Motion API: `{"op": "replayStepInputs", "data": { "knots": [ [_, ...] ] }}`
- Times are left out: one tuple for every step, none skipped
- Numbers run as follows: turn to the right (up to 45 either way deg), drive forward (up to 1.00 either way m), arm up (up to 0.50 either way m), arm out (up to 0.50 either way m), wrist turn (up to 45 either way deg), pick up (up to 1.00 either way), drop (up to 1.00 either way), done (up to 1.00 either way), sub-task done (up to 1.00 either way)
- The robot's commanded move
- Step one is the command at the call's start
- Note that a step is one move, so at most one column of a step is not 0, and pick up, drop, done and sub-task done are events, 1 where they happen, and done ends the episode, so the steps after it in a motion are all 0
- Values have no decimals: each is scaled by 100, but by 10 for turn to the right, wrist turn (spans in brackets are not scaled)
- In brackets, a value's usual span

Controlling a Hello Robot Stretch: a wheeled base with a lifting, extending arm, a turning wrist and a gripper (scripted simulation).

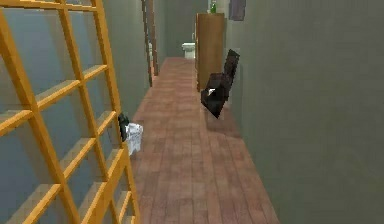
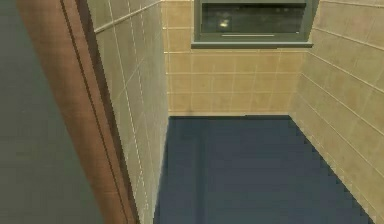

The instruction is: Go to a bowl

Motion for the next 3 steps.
{"op": "replayStepInputs", "data": {
  "knots": [
    [-450, 0, 0, 0, 0, 0, 0, 0, 0],
    [-450, 0, 0, 0, 0, 0, 0, 0, 0],
    [-450, 0, 0, 0, 0, 0, 0, 0, 0]
  ]
}}
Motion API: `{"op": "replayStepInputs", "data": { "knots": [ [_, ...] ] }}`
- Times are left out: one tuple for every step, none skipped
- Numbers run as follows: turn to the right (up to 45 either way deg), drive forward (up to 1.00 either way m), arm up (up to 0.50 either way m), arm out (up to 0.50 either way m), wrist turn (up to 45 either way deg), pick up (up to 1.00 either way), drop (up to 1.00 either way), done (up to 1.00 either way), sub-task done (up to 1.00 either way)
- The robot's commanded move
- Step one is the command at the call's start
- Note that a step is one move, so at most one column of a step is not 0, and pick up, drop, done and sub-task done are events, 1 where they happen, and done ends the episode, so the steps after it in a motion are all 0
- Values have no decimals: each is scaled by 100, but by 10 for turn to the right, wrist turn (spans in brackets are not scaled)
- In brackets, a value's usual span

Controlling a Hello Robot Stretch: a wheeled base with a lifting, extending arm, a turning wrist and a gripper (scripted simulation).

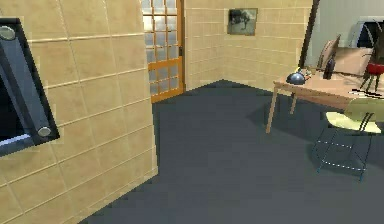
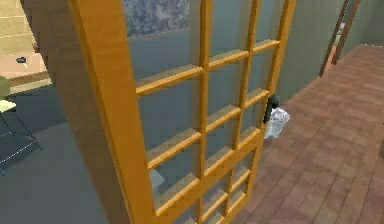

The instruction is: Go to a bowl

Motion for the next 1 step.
{"op": "replayStepInputs", "data": {
  "knots": [
    [0, 20, 0, 0, 0, 0, 0, 0, 0]
  ]
}}
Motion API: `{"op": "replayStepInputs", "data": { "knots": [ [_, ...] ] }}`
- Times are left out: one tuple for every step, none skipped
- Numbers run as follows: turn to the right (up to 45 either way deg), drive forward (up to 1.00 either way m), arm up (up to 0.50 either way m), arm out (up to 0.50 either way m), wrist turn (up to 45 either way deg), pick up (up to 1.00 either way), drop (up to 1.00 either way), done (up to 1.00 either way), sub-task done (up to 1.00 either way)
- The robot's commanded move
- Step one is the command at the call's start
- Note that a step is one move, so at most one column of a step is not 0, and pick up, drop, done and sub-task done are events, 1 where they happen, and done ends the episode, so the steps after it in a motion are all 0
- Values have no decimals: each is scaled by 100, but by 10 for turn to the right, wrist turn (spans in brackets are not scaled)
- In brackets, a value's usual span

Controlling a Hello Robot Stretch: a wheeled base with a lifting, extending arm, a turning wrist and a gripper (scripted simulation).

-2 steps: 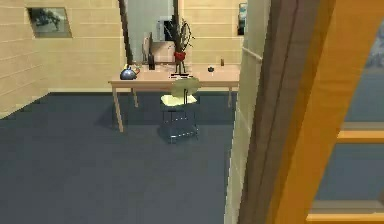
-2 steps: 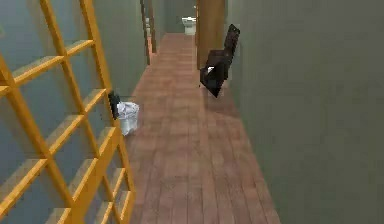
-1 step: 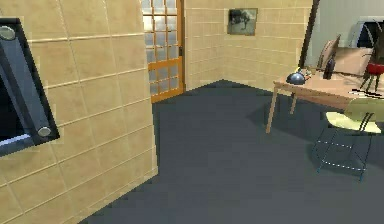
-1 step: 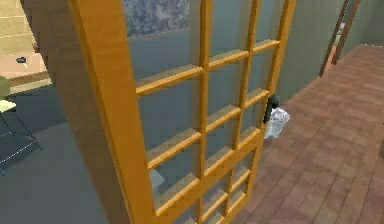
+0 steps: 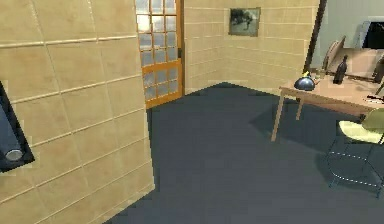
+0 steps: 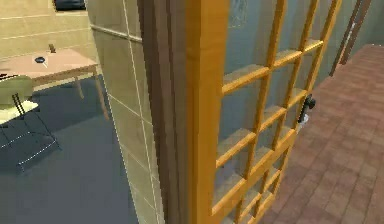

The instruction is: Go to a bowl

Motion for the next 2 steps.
{"op": "replayStepInputs", "data": {
  "knots": [
    [450, 0, 0, 0, 0, 0, 0, 0, 0],
    [450, 0, 0, 0, 0, 0, 0, 0, 0]
  ]
}}
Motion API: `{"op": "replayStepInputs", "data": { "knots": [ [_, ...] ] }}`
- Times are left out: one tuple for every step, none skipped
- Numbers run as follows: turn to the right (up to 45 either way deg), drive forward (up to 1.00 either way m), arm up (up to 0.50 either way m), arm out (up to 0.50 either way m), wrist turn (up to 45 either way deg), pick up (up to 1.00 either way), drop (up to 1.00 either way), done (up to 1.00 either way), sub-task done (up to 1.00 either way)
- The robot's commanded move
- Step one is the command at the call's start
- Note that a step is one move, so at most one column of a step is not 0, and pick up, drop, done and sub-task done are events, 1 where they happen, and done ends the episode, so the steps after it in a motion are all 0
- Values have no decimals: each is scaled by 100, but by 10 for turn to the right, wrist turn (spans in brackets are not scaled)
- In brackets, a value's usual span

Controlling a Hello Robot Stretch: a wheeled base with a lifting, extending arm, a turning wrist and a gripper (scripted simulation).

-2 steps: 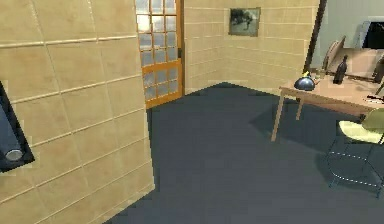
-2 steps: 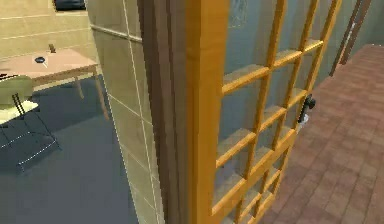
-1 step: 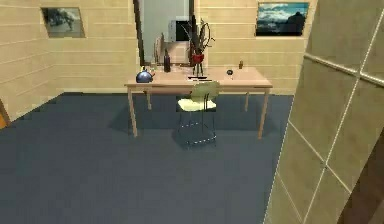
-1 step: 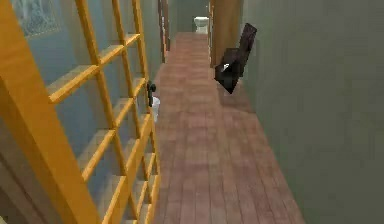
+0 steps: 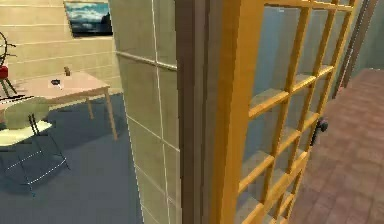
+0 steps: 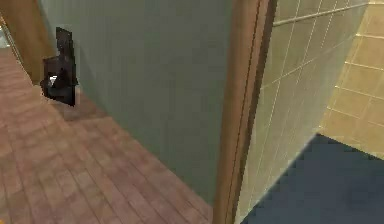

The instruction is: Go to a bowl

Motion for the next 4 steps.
{"op": "replayStepInputs", "data": {
  "knots": [
    [450, 0, 0, 0, 0, 0, 0, 0, 0],
    [60, 0, 0, 0, 0, 0, 0, 0, 0],
    [0, 100, 0, 0, 0, 0, 0, 0, 0],
    [0, 45, 0, 0, 0, 0, 0, 0, 0]
  ]
}}
